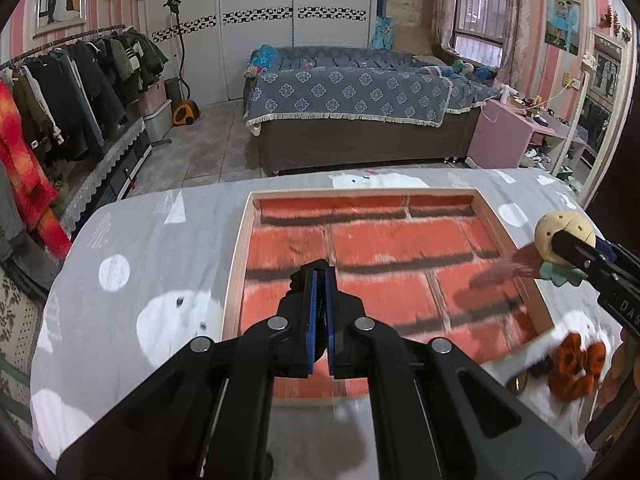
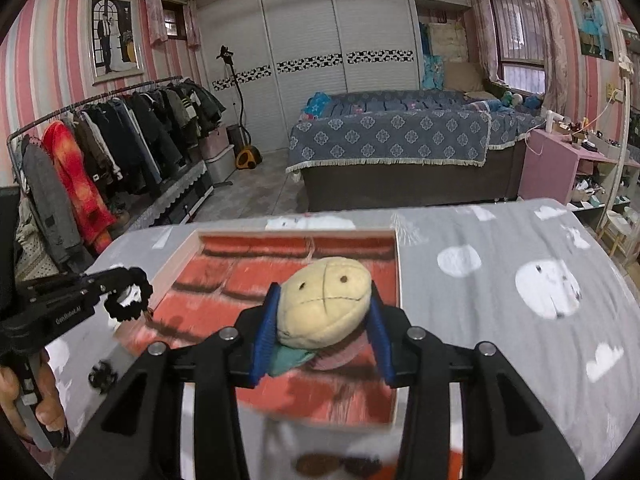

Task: Organize jewelry
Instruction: 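Place the black scrunchie in the brick-lined tray with the left tool while the right tool places the plush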

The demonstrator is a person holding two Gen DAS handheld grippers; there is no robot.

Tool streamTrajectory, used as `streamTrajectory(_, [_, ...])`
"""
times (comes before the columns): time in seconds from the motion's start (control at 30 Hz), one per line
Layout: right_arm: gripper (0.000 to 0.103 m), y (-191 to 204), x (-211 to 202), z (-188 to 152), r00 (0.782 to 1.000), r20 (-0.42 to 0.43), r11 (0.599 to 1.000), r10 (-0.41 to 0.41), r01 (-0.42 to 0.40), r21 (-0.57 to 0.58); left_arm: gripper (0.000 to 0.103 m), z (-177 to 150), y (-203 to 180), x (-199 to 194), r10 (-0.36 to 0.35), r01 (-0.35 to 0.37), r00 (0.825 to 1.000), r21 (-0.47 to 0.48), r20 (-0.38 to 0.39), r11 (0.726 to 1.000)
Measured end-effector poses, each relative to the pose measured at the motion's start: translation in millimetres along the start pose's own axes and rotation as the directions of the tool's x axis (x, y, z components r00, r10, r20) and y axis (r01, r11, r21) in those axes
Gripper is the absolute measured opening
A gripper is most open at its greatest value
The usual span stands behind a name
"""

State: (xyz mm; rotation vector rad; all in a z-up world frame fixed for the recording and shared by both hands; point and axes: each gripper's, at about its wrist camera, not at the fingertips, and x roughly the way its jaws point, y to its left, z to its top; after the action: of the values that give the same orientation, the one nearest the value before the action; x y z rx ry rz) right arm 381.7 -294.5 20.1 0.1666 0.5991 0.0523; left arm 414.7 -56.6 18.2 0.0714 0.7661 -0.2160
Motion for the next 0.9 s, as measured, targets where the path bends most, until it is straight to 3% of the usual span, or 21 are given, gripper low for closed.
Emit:
streamTrajectory(0.27, [0.041, -11.4, 64.9, 32.2, 1.0, -0.011, 1.0, -0.014, 0.015, 0.02, 0.002, 39.3, 3.5, 54.2, -0.007, 0.006, 1.0, -0.021, -0.028, 1.0])
streamTrajectory(0.47, [0.041, -19.9, 112.4, 41.1, 0.995, -0.079, 0.998, -0.055, 0.053, -0.022, 0.002, 53.5, 8.3, 99.9, 0.017, -0.018, 0.998, -0.019, -0.065, 1.0])
streamTrajectory(0.63, [0.041, -21.8, 129.8, 29.4, 0.981, -0.152, 0.991, -0.119, 0.109, -0.075, 0.002, 54.2, 18.9, 128.4, -0.003, -0.003, 0.993, -0.052, -0.116, 0.999])
streamTrajectory(0.9, [0.041, -30.1, 157.4, 34.6, 0.953, -0.263, 0.988, -0.152, 0.14, -0.066, 0.002, 49.2, 22.9, 157.7, -0.01, -0.003, 0.981, -0.065, -0.195, 0.998])
